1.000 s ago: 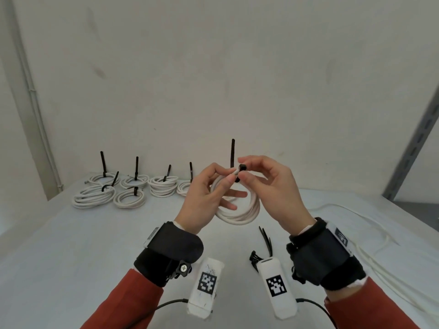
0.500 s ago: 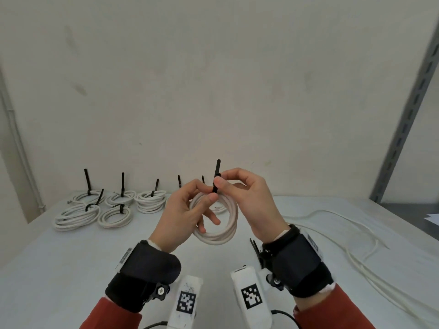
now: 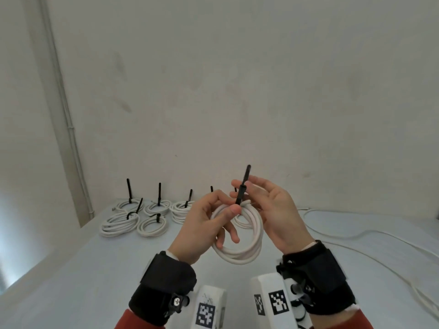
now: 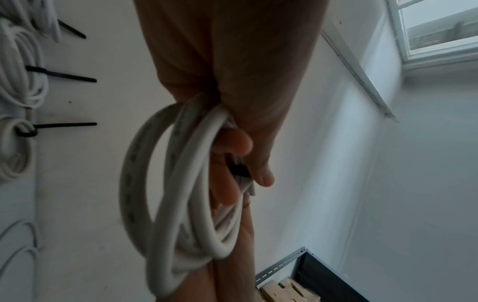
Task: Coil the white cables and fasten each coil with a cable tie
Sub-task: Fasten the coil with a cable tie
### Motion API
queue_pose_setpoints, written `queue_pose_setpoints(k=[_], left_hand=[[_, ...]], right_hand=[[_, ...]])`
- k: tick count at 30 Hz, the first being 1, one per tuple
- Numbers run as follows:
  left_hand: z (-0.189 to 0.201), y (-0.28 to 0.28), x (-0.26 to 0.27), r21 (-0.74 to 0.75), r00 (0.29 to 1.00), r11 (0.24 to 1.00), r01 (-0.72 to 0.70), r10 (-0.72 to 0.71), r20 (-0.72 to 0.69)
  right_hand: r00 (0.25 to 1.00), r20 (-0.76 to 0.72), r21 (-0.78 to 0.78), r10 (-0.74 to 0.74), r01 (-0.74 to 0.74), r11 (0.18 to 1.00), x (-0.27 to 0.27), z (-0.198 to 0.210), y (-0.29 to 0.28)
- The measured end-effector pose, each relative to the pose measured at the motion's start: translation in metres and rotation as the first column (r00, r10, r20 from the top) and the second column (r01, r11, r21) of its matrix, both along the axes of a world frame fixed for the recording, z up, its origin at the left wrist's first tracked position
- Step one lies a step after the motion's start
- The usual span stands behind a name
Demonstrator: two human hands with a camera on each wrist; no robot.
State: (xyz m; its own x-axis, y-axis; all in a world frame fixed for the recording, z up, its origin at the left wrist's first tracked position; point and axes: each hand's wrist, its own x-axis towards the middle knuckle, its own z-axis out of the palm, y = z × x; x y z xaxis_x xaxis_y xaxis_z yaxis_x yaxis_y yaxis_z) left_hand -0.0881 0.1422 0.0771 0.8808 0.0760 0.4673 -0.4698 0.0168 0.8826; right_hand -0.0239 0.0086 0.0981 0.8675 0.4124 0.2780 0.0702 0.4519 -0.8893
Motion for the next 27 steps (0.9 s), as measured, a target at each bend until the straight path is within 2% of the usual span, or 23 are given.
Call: queue_pose_setpoints(k=[5, 12, 17, 23, 27], left_hand=[[-0.004, 0.000, 0.004, -0.075, 0.999, 0.997, 0.015, -0.019, -0.051], [-0.005, 0.002, 0.006, -0.107, 0.998, 0.994, 0.013, -0.019, -0.051], [-0.004, 0.003, 0.004, -0.088, 0.999, 0.996, 0.012, -0.016, -0.048], [-0.004, 0.003, 0.004, -0.022, 0.997, 1.000, 0.011, -0.013, -0.082], [-0.002, 0.005, 0.002, 0.001, 0.994, 1.000, 0.028, -0.028, -0.103]], right_hand=[[0.961, 0.205, -0.039, -0.184, 0.196, 0.980, 0.003, -0.004, -0.003], [0.860, 0.429, -0.137, -0.277, 0.365, 0.921, 0.007, -0.006, -0.004], [0.846, 0.463, -0.155, -0.263, 0.370, 0.916, 0.006, -0.008, -0.005], [0.826, 0.498, -0.097, -0.263, 0.354, 0.930, 0.007, -0.007, -0.007], [0.816, 0.542, -0.166, -0.201, 0.338, 0.926, 0.008, -0.007, -0.010]])
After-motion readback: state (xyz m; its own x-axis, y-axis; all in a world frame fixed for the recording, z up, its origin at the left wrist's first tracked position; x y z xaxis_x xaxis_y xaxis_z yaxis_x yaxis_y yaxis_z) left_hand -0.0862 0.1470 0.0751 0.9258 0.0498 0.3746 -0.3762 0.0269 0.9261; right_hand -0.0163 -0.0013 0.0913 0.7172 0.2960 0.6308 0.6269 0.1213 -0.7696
